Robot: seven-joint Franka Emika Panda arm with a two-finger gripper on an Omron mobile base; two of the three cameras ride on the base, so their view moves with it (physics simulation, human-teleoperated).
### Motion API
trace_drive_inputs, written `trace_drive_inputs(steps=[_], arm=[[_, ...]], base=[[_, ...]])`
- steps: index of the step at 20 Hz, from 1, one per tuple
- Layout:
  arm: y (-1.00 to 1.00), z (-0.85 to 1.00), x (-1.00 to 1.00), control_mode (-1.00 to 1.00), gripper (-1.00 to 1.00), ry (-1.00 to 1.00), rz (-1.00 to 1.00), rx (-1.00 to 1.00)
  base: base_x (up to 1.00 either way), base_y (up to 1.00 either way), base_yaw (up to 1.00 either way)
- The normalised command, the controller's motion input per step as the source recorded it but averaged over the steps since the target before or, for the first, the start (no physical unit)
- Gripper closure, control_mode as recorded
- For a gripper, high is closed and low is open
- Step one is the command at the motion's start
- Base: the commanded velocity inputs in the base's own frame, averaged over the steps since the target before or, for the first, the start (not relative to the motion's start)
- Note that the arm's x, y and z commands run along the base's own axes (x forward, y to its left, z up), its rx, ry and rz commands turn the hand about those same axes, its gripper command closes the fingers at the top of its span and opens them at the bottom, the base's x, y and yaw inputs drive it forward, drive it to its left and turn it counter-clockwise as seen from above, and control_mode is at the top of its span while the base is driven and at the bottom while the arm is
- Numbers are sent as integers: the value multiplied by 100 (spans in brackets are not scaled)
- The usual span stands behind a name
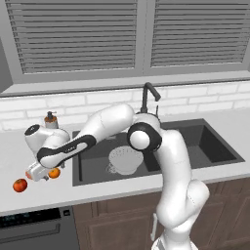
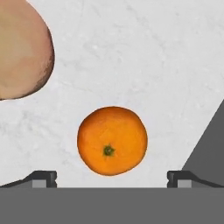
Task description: Put the colander in the sink, put the tangerine, apple, peach in the colander, and turn on the sink faucet and pour water over the colander.
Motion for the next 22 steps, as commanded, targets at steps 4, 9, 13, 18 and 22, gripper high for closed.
trace_drive_inputs(steps=[4,9,13,18,22], arm=[[0,-22,12,-100,-100,0,0,-1],[0,-19,10,-100,-100,0,0,0],[-11,-25,0,-100,-100,0,0,0],[-10,-25,0,-100,100,0,0,0],[-9,-14,0,-100,100,0,0,0]], base=[[0,0,0],[0,0,0],[0,0,0],[0,0,0],[0,0,0]])
